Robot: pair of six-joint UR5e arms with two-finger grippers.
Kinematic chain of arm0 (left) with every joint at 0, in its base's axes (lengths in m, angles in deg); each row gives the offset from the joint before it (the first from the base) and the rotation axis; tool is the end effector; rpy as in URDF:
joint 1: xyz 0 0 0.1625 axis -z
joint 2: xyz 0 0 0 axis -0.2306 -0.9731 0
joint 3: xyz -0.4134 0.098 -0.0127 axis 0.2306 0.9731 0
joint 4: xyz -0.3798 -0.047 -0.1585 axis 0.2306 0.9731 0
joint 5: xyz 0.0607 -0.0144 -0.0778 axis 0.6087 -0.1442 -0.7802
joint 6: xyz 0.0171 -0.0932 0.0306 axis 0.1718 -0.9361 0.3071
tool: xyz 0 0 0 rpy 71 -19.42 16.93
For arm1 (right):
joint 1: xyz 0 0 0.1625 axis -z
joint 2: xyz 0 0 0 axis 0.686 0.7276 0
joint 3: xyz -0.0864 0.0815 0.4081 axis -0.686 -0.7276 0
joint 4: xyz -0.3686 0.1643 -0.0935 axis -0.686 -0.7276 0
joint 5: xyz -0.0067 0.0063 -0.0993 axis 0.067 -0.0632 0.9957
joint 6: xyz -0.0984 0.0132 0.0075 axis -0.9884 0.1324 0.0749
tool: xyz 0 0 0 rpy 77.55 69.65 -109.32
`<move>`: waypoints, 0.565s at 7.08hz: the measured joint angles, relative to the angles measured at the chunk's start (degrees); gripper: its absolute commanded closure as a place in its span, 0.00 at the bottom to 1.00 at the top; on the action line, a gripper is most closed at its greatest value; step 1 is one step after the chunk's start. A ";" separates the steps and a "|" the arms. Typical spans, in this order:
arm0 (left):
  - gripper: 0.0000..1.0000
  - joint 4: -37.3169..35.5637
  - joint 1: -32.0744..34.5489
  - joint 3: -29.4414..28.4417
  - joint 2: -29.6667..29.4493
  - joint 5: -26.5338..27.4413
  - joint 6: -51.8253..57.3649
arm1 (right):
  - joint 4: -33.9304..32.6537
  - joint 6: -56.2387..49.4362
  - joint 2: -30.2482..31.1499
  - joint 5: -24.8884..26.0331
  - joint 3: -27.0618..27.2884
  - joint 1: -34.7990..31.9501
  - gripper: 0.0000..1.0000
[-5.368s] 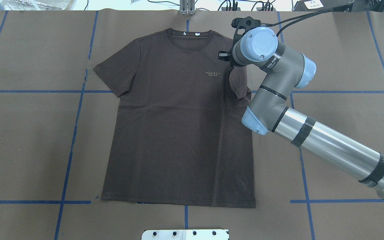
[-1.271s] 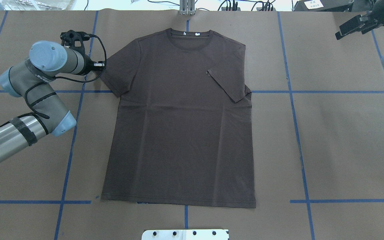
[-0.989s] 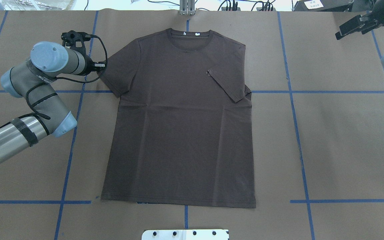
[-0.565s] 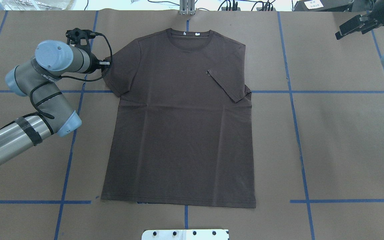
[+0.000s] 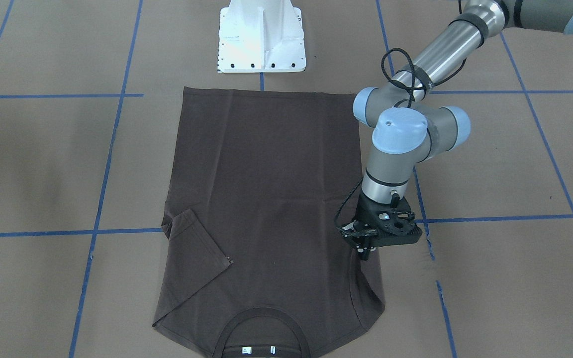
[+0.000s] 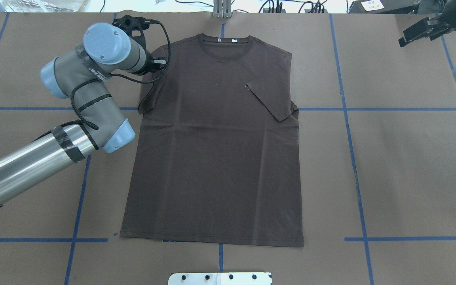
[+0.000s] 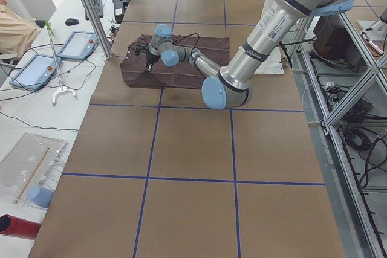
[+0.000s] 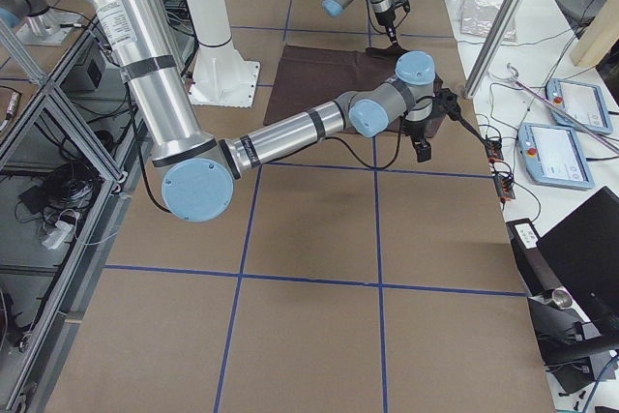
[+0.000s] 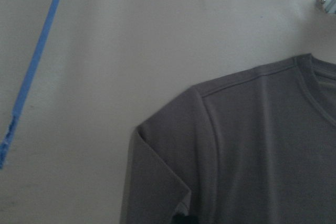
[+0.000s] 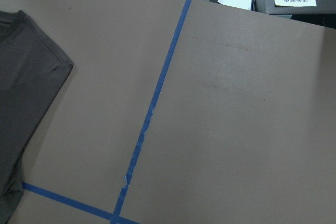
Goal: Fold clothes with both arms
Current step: 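Sweep the left gripper across its sleeve toward the collar, folding it inward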
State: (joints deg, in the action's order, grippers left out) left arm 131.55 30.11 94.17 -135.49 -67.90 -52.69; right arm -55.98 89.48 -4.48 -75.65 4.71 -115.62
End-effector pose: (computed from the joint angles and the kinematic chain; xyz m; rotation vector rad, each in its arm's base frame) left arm 0.4879 -0.6282 0.2796 0.4022 0.8335 -0.2756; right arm -0.1277 -0.6277 0.4058 0.3639 -0.8491 -0.1541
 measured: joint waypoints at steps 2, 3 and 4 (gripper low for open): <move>1.00 -1.57 -1.33 -3.60 -3.39 0.30 -1.59 | -0.02 0.03 -0.09 0.02 -0.16 0.08 0.00; 0.01 -1.72 -1.62 -4.61 -4.00 0.36 -1.74 | -0.05 0.12 -0.16 0.04 -0.19 0.11 0.00; 0.00 -1.73 -1.69 -4.92 -4.07 0.38 -0.89 | -0.07 0.29 -0.31 0.03 -0.15 0.13 0.00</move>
State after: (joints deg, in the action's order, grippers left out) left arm 129.82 28.42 89.25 -139.56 -67.51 -53.59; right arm -56.05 89.78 -4.79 -75.62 4.56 -115.49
